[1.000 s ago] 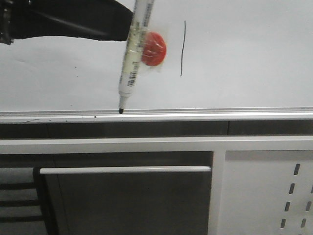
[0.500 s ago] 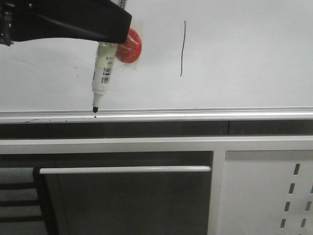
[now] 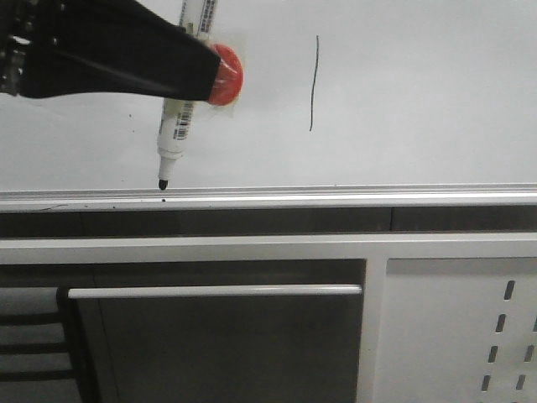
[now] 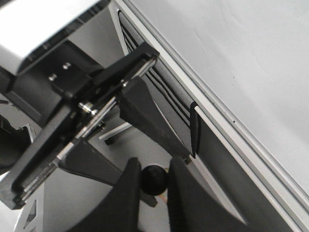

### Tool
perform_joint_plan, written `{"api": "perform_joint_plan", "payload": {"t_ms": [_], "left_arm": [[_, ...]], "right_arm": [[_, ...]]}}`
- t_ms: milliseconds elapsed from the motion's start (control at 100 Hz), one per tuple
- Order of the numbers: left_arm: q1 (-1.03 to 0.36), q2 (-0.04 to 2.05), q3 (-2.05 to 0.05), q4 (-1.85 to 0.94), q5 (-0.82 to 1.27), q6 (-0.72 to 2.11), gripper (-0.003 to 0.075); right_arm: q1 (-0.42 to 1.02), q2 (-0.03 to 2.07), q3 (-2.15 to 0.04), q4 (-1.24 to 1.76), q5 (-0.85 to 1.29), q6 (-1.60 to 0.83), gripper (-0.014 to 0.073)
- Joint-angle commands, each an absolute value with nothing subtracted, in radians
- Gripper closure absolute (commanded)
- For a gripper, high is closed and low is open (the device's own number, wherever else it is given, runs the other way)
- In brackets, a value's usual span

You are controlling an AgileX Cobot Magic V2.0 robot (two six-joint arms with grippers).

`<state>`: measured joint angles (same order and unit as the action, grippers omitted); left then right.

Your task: Write number 1 on whiteboard

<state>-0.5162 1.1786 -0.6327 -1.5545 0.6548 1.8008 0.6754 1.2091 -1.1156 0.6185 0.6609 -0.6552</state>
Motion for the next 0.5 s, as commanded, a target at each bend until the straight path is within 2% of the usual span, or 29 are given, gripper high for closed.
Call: {"api": "perform_joint_plan", "payload": {"t_ms": [0, 270, 390, 490], "left_arm": [[-0.517, 1.181, -0.667, -1.6, 0.673, 1.799, 0.0406], [-0.517, 1.185, -0.667, -1.613, 0.663, 1.799, 0.0426], [-0.517, 1.185, -0.667, -1.613, 0.663, 1.799, 0.0536], [-0.517, 1.185, -0.667, -1.613, 0.663, 1.799, 0.0668]], "right_arm": [[0.679, 1.189, -1.152, 0.655, 0.61, -0.666, 0.0638], [0.679, 1.189, -1.152, 0.656, 0.612, -0.666, 0.0638], [0.679, 1.189, -1.152, 0.656, 0.613, -0.666, 0.0638], [0.679, 1.189, -1.152, 0.656, 0.615, -0.666, 0.0638]]}}
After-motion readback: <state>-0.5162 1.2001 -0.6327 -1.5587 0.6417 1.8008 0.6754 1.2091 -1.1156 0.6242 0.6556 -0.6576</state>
